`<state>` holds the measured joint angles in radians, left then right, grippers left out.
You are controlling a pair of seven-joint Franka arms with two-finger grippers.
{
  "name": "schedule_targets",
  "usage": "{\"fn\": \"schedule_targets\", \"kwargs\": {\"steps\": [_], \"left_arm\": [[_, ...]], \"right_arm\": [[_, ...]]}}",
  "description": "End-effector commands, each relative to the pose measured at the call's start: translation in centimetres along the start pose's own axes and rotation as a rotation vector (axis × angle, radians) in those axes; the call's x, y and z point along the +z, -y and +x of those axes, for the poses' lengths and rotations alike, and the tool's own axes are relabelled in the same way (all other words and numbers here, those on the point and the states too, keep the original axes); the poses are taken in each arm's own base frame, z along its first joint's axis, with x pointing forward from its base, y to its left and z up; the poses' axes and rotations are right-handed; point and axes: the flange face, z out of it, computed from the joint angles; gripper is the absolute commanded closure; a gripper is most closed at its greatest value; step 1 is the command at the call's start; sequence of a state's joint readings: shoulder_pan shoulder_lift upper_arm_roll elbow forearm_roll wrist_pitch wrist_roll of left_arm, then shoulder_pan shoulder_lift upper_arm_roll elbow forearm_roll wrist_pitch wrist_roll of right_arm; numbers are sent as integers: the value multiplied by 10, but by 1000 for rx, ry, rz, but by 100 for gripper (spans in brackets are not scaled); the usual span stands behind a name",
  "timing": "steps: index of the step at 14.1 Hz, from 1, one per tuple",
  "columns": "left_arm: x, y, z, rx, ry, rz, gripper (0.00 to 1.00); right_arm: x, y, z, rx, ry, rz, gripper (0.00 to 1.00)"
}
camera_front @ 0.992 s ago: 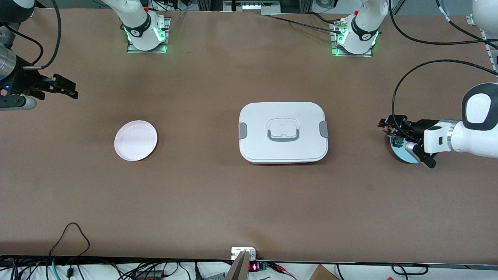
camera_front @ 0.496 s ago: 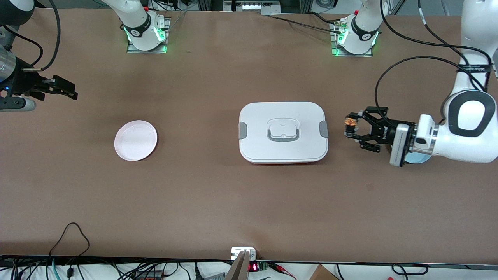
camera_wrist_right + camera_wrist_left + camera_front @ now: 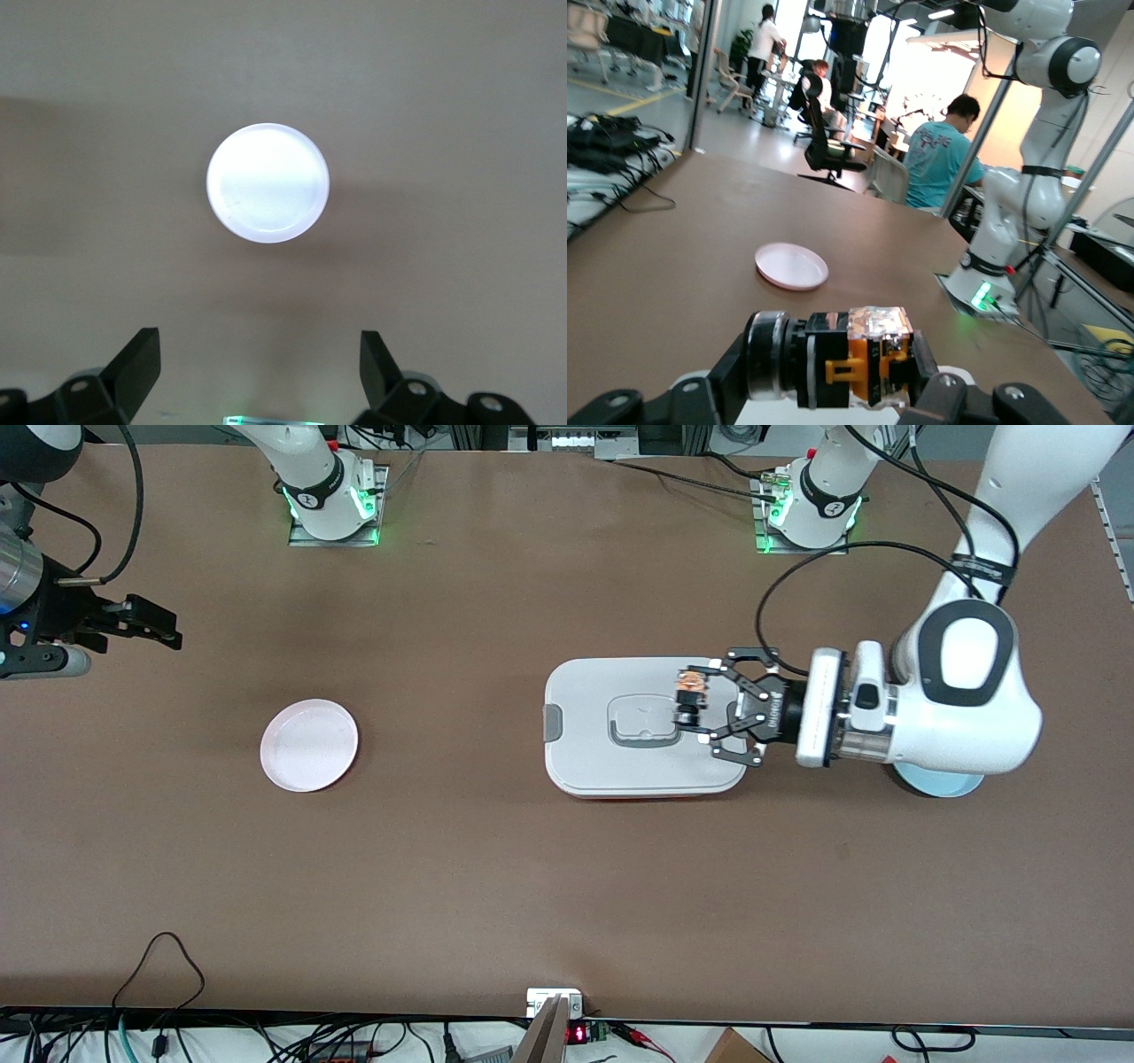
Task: Transfer orange switch to right arm and place
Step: 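Lift the switch with the left gripper and carry it over the box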
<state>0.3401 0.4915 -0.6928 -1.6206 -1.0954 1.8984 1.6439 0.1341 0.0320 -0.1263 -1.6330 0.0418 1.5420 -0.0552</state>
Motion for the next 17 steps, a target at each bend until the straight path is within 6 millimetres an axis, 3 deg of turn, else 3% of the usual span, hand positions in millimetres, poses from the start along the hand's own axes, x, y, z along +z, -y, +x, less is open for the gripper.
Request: {"fn": "schedule_targets", "kwargs": {"steps": [1,4,7,8,11,13,17], "left_arm": [[33,-6,17,69,-144,83,100],[72,-13,17,99,-241,146,100],[115,-27,5,156,-316,128,100],[124,-30,2,149,-330,121,100],[143,-38,2,142,-314,125,100],[166,-45,3,120,-294,156,100],[178,-50,4,170,-310,161,100]], "right_arm": [[2,16,-9,-28,74,132,0],[15,37,-7,-48,130,286,0],[23,92,-1,-125,148,367,0],[22,114,-1,-156,146,411,0],[26,156,5,-161,142,621,0],[41,170,15,-117,160,803,0],[79,184,27,-23,240,1078,0]]}}
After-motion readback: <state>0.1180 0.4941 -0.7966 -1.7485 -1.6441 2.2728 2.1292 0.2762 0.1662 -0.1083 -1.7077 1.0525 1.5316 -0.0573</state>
